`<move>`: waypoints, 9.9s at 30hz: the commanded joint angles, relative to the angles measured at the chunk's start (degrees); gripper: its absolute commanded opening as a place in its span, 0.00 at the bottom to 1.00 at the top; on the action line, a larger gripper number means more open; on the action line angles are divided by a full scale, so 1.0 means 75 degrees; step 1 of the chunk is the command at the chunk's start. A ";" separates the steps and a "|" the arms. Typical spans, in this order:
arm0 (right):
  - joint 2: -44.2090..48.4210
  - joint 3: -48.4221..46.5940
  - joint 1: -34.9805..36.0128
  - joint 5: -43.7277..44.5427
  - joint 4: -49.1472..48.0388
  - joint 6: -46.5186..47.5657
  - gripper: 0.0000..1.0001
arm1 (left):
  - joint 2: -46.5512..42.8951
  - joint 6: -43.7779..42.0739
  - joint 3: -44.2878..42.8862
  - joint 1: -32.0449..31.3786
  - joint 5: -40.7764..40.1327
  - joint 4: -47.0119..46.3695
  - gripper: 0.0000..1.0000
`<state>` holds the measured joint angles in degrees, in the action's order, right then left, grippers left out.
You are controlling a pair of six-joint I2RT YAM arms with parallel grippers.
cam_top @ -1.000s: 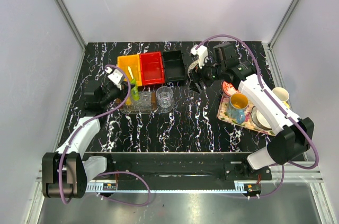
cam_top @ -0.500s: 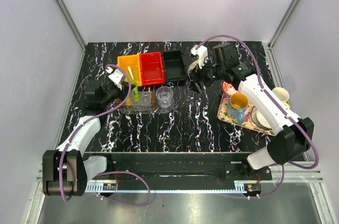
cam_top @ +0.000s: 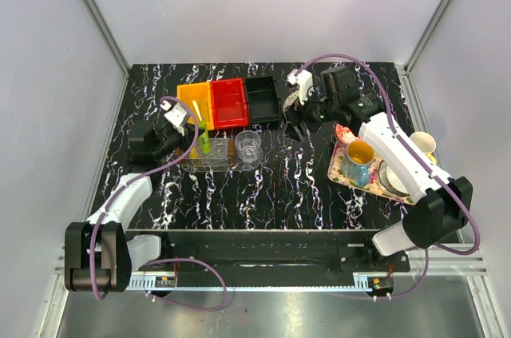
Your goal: Prepare toiletry sets of a toothbrush and toothpaste on the tray
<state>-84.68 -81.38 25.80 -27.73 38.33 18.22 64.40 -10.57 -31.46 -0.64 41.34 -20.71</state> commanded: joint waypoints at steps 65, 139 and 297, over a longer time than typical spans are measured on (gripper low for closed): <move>0.0018 0.0129 -0.0042 -0.0135 -0.0376 -0.0074 0.84 | 0.0530 -0.0337 0.0644 0.0051 0.0312 -0.1762 0.01; -0.0486 -0.0446 -0.0030 0.0134 -0.0352 0.0043 0.85 | 0.1982 0.1139 -0.4639 0.0051 -0.2605 0.3205 0.59; -0.0814 -0.1804 -0.0030 -0.0018 -0.0084 0.0114 0.87 | 0.4282 0.0355 -1.0149 -0.0289 -0.0979 0.7483 0.00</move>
<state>-94.24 -89.14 25.80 -26.68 36.47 19.64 100.07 -5.61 -108.03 -2.31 23.16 34.02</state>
